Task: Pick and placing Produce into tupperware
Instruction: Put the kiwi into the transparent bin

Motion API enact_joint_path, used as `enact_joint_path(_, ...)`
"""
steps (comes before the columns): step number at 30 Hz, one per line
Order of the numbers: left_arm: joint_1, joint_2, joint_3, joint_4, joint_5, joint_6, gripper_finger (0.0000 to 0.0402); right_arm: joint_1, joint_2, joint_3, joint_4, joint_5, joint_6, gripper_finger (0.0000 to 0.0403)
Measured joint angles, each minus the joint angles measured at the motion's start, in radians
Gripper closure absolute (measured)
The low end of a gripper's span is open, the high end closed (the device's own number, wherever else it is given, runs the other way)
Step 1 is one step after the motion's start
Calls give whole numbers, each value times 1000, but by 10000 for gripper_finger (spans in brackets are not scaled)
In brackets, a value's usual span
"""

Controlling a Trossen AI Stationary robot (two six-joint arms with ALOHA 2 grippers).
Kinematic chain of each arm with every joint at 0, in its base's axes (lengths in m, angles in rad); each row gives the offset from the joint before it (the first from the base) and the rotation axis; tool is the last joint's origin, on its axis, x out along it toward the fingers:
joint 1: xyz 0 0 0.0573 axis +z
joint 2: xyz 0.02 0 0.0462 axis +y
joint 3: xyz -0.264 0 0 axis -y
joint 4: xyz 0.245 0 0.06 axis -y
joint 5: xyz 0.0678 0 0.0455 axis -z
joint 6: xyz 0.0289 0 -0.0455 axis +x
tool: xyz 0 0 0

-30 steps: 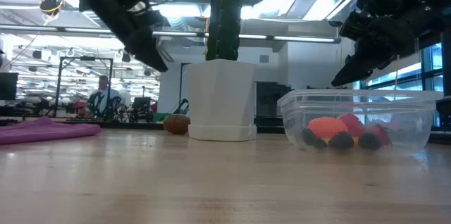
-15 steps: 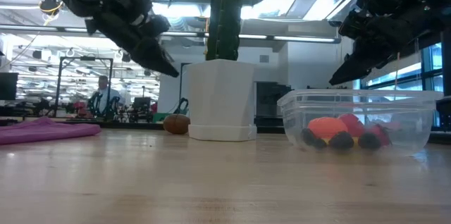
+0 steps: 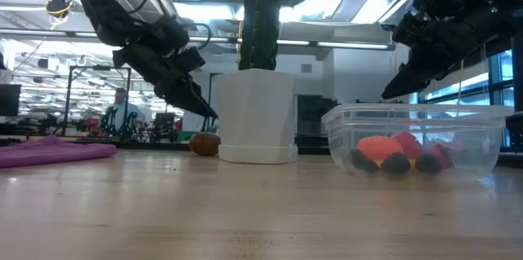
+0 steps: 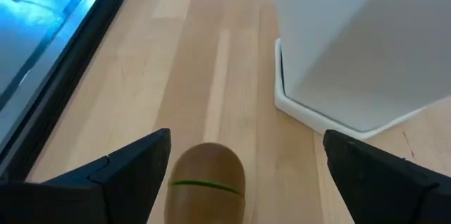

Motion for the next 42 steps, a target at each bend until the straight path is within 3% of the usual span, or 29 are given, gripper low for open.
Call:
enact_joint_path(9, 1, 15, 0, 2, -1, 46, 37, 0, 0, 0, 0, 5, -1, 214)
enact_joint_path(27, 27, 187, 0, 65, -78, 24, 37, 0, 0, 0, 1, 8, 1, 215)
enact_joint_path(42, 26, 195, 1, 78, -112, 21, 37, 0, 0, 0, 1, 8, 3, 215)
